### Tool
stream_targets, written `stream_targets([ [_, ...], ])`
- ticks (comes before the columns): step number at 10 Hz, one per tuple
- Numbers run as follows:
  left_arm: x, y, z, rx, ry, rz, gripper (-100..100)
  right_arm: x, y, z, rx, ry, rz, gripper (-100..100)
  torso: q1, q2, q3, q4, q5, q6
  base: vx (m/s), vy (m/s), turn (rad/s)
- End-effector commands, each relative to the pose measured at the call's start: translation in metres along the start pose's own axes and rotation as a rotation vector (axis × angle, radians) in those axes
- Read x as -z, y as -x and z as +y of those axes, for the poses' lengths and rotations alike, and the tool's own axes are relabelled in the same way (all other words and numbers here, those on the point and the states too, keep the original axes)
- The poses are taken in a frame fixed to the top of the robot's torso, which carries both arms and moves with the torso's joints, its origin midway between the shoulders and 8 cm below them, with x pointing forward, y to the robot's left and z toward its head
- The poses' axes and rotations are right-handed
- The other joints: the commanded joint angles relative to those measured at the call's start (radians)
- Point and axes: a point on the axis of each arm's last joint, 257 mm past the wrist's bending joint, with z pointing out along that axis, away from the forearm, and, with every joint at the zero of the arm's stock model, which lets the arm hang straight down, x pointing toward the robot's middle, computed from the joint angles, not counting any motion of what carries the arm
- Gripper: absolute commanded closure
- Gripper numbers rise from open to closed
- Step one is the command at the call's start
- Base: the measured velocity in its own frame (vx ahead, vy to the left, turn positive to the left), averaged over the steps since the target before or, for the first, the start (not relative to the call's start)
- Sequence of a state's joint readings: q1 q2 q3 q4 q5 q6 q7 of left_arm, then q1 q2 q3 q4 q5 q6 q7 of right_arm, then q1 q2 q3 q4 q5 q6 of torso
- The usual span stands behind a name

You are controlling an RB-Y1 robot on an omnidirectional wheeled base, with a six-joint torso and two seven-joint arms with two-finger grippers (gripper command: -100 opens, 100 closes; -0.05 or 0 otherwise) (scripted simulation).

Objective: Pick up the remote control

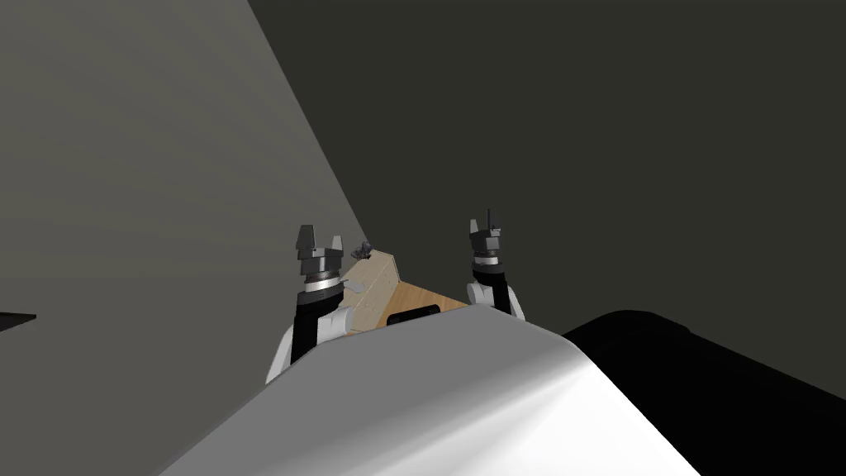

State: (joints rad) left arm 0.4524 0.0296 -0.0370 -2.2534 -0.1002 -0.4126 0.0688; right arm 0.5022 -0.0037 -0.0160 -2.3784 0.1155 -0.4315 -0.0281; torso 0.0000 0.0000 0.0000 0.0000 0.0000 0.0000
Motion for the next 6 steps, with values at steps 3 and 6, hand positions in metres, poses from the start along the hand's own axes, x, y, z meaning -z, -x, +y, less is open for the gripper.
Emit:
stream_targets([
  [3,0.006,-0.003,0.045,-0.001,0.123,0.031,-100,0.000,0.000,0.000,0.000,0.000,0.000,0,-0.001,-0.001,-0.001,0.000,0.000,0.000,0.014,-0.010,-0.104],
  [6,0.017,-0.002,0.094,-0.008,0.256,0.054,-100,0.000,0.000,0.000,0.000,0.000,0.000,0,0.000,0.000,0.000,0.000,0.000,0.000,0.001,0.000,-0.099],
])
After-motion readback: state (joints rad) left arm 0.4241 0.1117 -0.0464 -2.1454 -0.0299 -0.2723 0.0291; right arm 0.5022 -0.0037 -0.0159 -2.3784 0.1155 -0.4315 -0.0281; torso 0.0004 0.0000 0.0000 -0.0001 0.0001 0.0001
